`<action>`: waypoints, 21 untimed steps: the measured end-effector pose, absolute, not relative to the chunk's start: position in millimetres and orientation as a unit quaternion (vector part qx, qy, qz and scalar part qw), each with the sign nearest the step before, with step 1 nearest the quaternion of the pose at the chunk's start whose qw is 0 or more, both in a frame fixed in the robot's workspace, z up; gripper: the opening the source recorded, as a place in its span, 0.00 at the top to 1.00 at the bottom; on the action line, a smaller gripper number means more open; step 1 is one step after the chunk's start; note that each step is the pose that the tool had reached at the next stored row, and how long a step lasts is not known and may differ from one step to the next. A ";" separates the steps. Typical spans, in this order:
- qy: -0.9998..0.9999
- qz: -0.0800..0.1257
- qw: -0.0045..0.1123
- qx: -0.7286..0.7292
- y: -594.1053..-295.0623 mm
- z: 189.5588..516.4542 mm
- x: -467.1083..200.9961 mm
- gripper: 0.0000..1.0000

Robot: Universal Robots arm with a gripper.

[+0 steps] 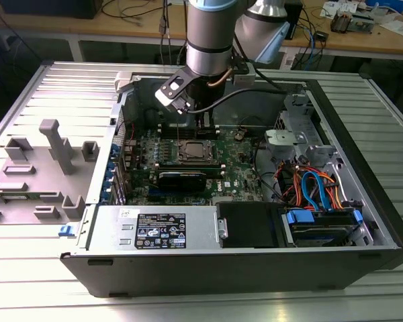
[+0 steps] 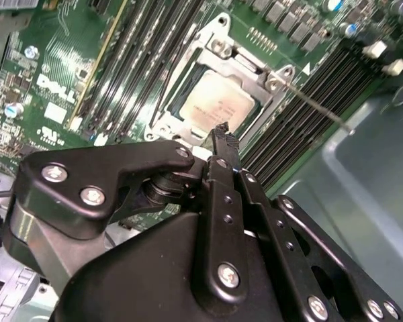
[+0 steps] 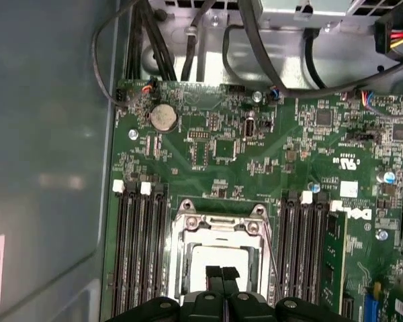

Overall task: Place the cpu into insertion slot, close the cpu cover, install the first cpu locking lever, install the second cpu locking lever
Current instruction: 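Close the cpu cover, then install the first cpu locking lever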

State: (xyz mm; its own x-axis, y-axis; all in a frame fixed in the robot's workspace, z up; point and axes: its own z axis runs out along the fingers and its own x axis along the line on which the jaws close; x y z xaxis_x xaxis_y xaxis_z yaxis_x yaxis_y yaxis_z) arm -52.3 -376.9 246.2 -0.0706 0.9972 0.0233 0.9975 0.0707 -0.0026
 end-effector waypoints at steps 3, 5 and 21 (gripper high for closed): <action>-0.732 -0.007 0.010 -0.682 -376.9 245.8 -56.3 0.89; -0.732 -0.007 0.010 -0.682 -377.1 245.4 -59.8 0.89; -0.732 -0.008 0.010 -0.682 -377.1 248.1 -60.8 0.89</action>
State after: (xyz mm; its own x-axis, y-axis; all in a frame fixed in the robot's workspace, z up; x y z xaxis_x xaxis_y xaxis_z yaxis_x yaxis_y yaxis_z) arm -60.8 -377.1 248.1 -0.0706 0.9972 0.0250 0.9975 0.0706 -0.0026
